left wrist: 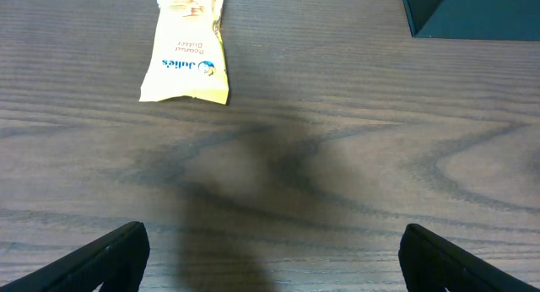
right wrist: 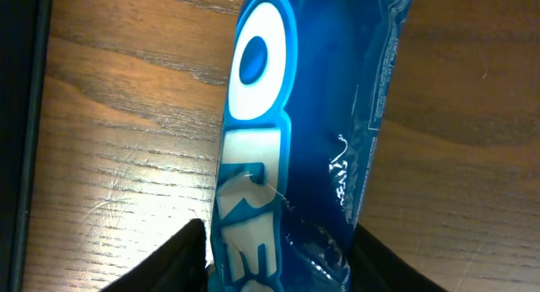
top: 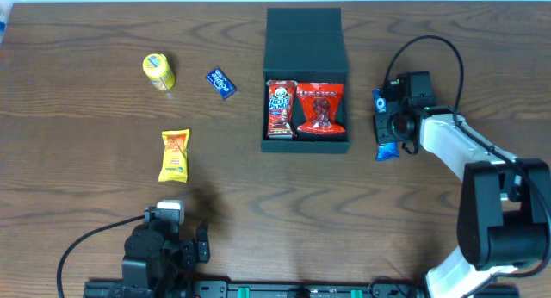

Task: Pack container
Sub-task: 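Grasp the blue Oreo pack with the right gripper and lift, then lower the Oreo pack into the green box between the snacks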

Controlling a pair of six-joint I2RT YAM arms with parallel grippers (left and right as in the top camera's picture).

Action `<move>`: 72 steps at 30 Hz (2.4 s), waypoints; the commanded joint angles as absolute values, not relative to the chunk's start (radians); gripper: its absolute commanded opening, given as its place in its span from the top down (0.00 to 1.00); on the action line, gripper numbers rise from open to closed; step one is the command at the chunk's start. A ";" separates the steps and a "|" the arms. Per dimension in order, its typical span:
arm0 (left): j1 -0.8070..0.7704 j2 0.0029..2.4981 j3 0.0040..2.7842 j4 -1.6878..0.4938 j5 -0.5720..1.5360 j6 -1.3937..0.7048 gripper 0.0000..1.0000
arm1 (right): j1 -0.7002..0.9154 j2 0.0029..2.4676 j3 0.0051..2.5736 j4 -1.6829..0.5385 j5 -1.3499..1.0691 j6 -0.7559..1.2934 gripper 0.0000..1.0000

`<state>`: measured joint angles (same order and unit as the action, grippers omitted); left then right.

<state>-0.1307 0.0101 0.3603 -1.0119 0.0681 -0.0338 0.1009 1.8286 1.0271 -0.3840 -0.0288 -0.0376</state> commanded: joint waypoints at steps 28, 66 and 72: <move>-0.125 0.004 0.330 -1.036 0.059 -0.045 0.04 | 0.092 1.833 1.018 -0.385 -0.034 -0.001 0.74; -0.125 0.004 0.330 -1.036 0.059 -0.045 0.04 | 0.509 1.420 1.164 -0.558 -0.012 0.546 0.99; -0.125 0.004 0.330 -1.036 0.059 -0.045 0.05 | 0.538 1.625 1.319 -0.557 -0.012 0.572 0.99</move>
